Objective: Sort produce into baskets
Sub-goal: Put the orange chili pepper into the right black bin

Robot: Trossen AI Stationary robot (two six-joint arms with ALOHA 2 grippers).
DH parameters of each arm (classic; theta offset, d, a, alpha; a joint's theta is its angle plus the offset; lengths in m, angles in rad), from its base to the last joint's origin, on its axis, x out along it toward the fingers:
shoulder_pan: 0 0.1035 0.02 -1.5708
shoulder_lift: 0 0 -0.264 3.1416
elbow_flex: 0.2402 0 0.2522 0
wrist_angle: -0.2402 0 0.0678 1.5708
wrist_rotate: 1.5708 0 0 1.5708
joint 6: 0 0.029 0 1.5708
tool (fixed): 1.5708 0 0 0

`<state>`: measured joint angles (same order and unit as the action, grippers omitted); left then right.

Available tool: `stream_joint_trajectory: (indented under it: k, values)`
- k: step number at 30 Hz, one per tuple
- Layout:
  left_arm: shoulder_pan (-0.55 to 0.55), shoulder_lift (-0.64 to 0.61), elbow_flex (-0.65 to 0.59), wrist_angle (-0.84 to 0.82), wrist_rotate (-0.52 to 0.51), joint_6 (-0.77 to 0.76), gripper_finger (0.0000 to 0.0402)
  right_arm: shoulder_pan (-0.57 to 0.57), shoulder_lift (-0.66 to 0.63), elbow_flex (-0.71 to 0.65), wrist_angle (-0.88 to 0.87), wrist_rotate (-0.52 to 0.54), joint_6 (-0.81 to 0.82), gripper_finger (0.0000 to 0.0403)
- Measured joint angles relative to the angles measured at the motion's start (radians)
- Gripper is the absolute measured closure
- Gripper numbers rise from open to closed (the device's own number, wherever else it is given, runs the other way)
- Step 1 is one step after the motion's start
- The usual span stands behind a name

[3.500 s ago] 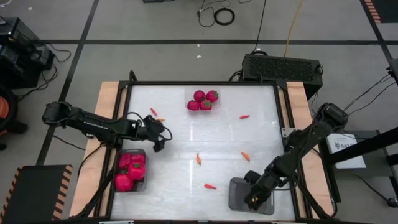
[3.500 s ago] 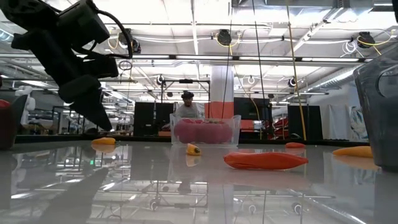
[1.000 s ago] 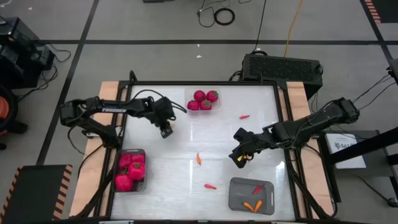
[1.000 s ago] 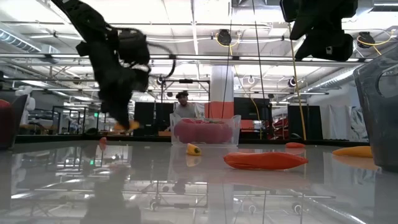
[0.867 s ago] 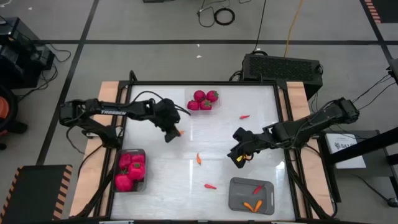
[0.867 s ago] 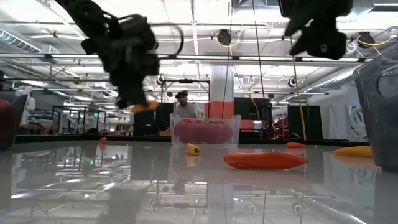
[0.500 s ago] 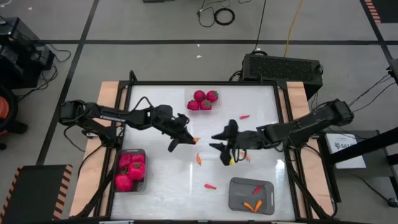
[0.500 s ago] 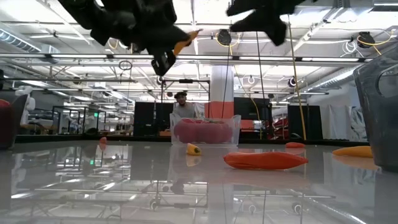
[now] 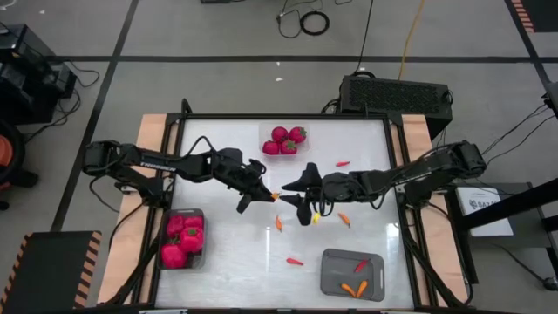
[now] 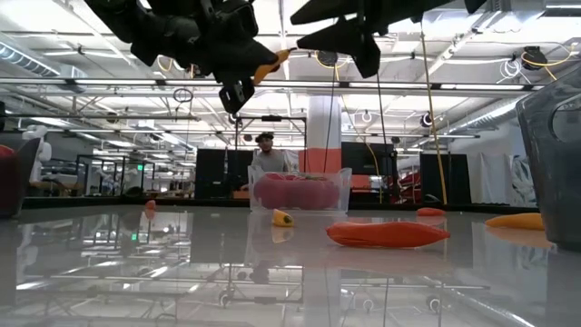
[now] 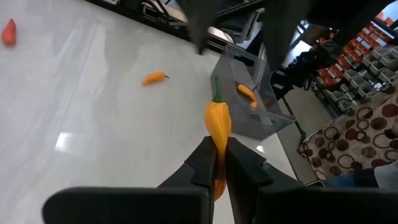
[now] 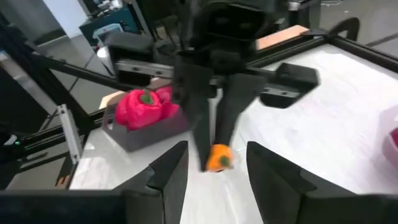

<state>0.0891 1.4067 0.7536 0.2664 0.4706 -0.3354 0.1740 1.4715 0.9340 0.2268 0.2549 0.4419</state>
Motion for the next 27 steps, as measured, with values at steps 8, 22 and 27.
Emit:
stream_joint_trajectory:
  k: [8,22,27]
  values:
    - [0.0,0.0,0.0,0.001,0.0,0.0,0.0373,-0.03,0.002,0.0,-0.023,-0.034,0.015,0.0248]
    - [0.001,-0.001,0.0,-0.011,-0.003,0.001,0.0373,-0.044,0.064,-0.001,0.008,-0.127,0.03,0.0248]
    - [0.001,-0.001,0.0,-0.025,-0.003,0.001,0.0373,-0.047,0.064,-0.001,0.025,-0.127,0.016,0.0256]
